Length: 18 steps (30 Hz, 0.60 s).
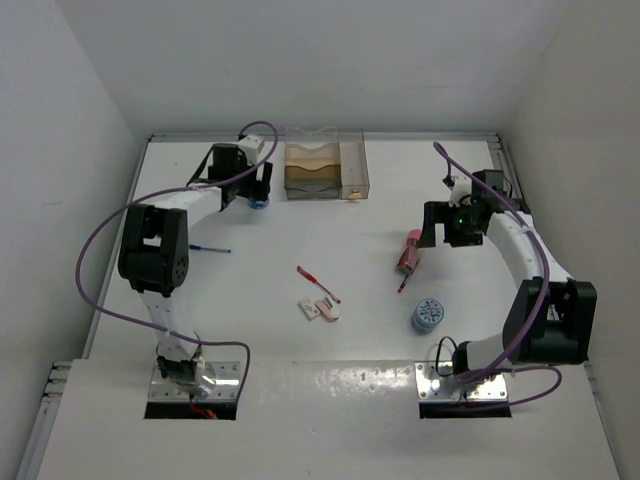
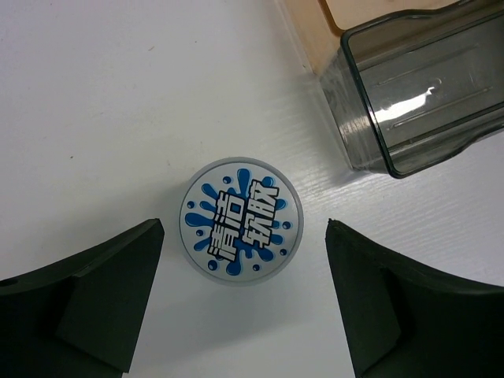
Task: Sort the stationery into containers
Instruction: Pick up the stationery from the center of the board.
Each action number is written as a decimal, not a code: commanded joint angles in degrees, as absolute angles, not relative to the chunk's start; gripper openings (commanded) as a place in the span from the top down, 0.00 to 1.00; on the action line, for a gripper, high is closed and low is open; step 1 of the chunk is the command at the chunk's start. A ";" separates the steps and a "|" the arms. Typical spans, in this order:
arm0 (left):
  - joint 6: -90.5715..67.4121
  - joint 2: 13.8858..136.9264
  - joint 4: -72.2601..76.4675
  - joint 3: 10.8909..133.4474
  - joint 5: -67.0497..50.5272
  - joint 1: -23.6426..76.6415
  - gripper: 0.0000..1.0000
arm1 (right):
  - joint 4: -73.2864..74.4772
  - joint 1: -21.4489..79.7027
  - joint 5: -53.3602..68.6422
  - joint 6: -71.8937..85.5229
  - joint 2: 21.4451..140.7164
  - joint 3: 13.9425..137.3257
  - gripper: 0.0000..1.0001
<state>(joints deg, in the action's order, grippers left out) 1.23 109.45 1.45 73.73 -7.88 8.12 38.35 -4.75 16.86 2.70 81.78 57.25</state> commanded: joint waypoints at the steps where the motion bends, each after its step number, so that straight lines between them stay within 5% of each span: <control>1: 1.58 110.30 3.87 75.94 -8.26 7.91 0.09 | 38.32 -4.92 16.70 1.76 82.09 59.85 0.01; 18: 1.76 112.41 3.69 77.25 -7.47 7.74 0.16 | 38.50 -4.92 16.35 1.32 82.44 59.85 0.02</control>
